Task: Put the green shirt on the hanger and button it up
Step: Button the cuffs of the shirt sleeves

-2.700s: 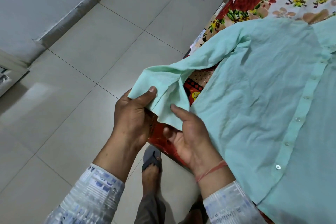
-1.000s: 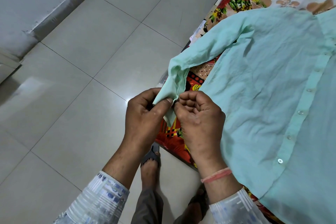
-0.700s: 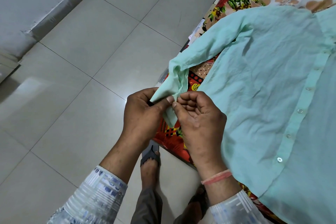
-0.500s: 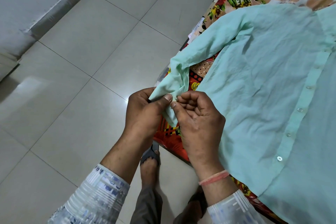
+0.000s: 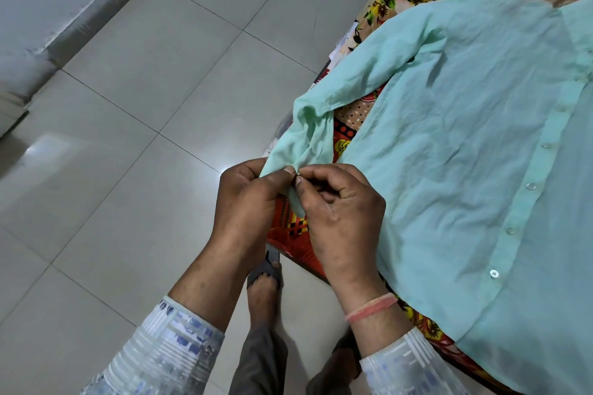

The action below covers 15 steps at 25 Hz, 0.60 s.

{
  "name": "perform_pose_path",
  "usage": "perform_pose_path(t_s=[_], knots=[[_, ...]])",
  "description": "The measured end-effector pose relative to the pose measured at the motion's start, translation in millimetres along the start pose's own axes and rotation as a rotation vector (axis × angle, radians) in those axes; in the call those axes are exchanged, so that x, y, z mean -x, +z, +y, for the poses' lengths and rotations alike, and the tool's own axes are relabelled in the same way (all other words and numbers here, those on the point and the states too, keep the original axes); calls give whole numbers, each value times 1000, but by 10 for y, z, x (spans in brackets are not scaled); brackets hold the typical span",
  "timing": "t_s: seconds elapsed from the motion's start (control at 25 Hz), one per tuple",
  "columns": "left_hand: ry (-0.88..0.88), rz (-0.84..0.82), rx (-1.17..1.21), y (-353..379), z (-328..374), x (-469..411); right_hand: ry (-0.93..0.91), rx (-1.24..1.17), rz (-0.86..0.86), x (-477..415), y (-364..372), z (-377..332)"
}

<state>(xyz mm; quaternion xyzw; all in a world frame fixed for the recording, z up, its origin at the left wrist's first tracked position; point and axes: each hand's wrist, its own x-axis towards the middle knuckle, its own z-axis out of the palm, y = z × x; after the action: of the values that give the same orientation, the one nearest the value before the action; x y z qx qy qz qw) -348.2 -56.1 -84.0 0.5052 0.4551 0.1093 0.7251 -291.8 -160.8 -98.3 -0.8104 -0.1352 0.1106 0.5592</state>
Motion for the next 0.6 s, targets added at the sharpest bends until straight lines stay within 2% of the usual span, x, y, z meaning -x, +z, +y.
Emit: perform_pose_path(t_s=[0.2,0.32,0.52,0.6], knots=[[-15,-10,-99,35,58,-15,-146,249,35,-10,-35,67],[-56,50,-76,53,49,-57,-159,232,47,10,-44,85],[-14,48,-96,43,-22,-117,-27,35,17,49,21,105],[-6,24,-73,27,-60,-128,160,-100,-1,25,39,62]])
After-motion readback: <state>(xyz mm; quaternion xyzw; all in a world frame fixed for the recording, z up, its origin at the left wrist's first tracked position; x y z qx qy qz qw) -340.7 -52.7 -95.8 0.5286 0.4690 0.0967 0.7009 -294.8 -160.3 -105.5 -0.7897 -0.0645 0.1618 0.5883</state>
